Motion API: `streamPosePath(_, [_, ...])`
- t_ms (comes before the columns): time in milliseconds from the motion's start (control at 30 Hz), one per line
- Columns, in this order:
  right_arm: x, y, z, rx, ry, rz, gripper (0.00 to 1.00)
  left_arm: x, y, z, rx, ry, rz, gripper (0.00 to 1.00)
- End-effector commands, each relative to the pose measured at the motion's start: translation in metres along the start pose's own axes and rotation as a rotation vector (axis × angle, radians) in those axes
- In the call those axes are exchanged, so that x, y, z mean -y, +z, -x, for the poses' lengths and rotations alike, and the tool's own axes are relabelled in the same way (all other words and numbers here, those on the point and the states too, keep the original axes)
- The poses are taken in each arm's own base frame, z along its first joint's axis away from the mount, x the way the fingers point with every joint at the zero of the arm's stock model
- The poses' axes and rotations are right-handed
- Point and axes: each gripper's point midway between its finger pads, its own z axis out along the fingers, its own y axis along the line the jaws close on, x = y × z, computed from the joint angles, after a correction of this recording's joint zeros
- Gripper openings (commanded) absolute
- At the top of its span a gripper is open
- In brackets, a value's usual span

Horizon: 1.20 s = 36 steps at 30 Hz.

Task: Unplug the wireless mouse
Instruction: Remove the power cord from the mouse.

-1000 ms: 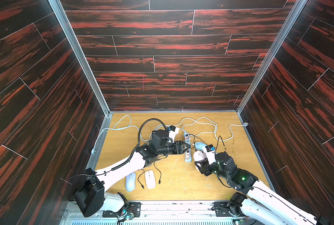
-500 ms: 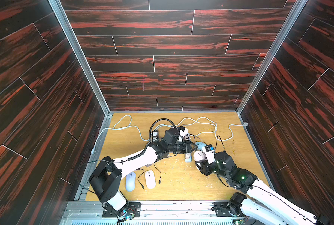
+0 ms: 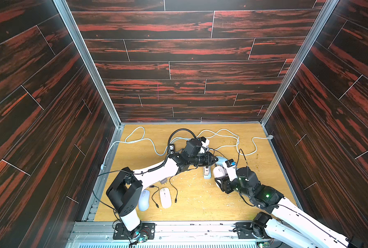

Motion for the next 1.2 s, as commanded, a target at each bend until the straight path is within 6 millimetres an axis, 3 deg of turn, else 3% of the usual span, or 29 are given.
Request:
streamPosePath(0, [-0.007,-0.006,0.014,0.033,-0.009,0.021,0.26,0.009,-0.002,0.006,0.005,0.031,-0.002,0.17])
streamPosePath(200, [-0.006,-0.004,0.010,0.013,-0.005,0.014,0.26,0.009,-0.005,0.011,0.020,0.048,0.019,0.00])
streamPosePath(400, [-0.008,-0.001,0.004,-0.017,0.034,0.021,0.26,0.012,-0.013,0.025,0.058,0.064,0.029,0.00])
streamPosePath(800, [-0.028,0.013,-0.038,-0.125,0.066,0.036,0.23,0.013,-0.024,0.056,0.136,0.068,0.018,0.00])
streamPosePath(933, [-0.029,0.012,-0.053,-0.145,0.084,0.021,0.22,0.012,-0.026,0.061,0.148,0.060,0.014,0.00])
streamPosePath(1167, [-0.026,0.007,-0.054,-0.091,0.151,0.009,0.15,0.002,-0.026,0.060,0.142,0.052,0.032,0.00])
